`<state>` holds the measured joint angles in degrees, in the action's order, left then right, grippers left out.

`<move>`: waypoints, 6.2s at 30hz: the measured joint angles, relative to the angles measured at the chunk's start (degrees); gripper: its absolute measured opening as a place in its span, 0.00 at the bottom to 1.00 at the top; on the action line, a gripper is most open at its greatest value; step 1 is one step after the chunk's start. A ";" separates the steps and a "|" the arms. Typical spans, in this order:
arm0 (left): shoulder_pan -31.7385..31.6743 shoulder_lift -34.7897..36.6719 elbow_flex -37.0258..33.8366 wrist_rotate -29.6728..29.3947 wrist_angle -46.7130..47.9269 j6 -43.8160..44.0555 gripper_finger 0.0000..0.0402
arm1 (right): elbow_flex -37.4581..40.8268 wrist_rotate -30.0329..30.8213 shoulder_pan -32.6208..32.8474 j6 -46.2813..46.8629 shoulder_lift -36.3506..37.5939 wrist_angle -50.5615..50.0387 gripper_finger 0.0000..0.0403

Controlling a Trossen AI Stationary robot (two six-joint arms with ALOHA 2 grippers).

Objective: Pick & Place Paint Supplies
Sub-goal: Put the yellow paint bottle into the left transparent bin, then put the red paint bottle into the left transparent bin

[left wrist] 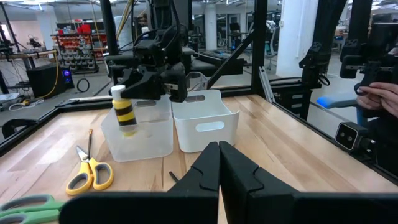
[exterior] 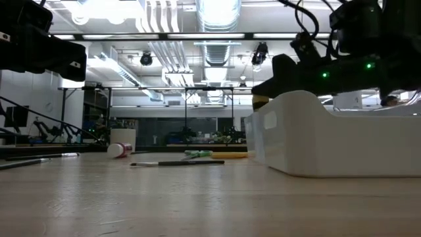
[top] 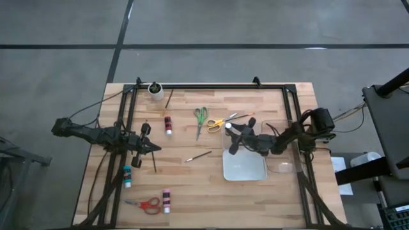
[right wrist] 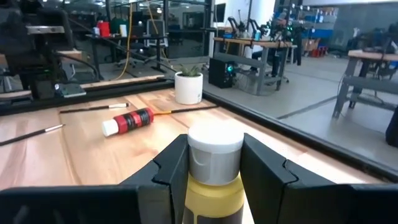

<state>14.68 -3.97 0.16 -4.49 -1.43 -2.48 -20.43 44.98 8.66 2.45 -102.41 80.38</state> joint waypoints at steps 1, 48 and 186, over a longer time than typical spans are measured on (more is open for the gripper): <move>-0.01 0.00 0.02 0.00 -0.02 0.00 0.01 | -0.19 -0.06 -0.13 0.40 -0.42 -0.03 0.28; -0.01 0.00 0.02 0.00 0.00 0.00 0.01 | -0.92 -0.01 -0.81 7.83 -4.49 -2.49 0.34; 0.00 -2.25 0.00 -0.01 -0.01 0.00 0.01 | -52.47 -44.33 -18.23 -6.25 18.75 -93.50 0.54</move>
<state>14.69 -6.22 0.17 -4.50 -1.44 -2.48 -72.89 0.66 -9.56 -3.80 -83.65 -13.12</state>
